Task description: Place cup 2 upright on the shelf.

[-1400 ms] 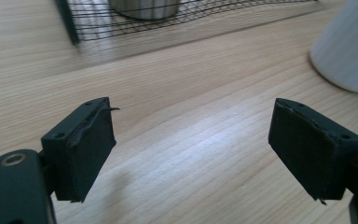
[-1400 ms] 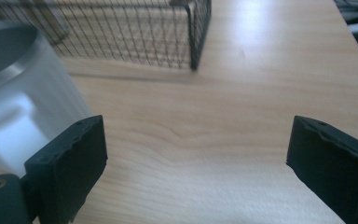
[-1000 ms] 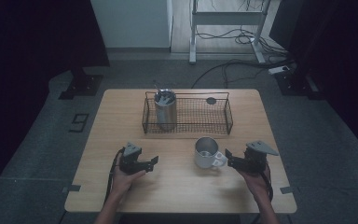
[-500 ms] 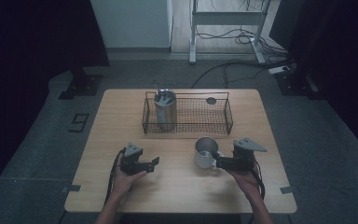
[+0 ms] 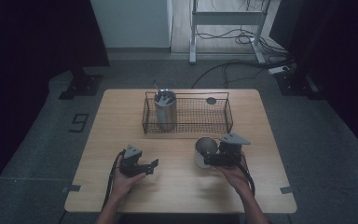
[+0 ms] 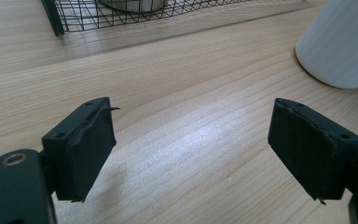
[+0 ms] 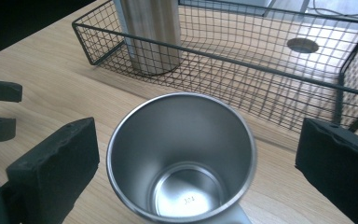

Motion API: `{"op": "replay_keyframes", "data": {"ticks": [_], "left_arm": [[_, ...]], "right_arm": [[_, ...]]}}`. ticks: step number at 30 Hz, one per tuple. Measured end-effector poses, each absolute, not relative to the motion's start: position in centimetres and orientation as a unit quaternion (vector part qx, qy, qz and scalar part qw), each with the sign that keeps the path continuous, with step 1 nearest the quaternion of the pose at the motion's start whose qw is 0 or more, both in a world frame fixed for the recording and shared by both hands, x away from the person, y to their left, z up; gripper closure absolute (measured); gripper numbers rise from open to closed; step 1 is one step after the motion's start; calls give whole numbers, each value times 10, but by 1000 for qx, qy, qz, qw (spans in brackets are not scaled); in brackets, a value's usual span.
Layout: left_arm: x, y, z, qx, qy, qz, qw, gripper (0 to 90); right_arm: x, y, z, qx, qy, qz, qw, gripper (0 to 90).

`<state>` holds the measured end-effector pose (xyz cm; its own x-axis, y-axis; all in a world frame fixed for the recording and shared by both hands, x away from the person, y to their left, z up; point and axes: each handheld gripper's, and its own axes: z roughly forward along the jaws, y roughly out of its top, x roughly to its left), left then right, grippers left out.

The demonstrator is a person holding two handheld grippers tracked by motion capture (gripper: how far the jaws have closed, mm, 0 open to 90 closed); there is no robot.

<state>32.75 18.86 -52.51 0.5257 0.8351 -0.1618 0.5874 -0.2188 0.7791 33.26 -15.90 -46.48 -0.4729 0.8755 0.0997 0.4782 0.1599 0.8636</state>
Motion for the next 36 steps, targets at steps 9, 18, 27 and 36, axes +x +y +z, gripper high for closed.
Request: {"op": "replay_keyframes", "data": {"ticks": [9, 18, 27, 36], "left_arm": [[324, 188, -527, 769, 466, 150, 412, 147], [323, 186, -527, 772, 463, 152, 408, 146], [324, 190, -525, 763, 468, 127, 427, 147], [324, 188, -527, 768, 468, 128, 418, 147]], "right_arm": [[332, -154, -472, 470, 732, 443, 218, 0], [332, -144, -486, 466, 751, 414, 219, 0], [337, -137, -499, 472, 765, 380, 219, 3], [335, -138, -500, 463, 763, 383, 237, 71]]}}
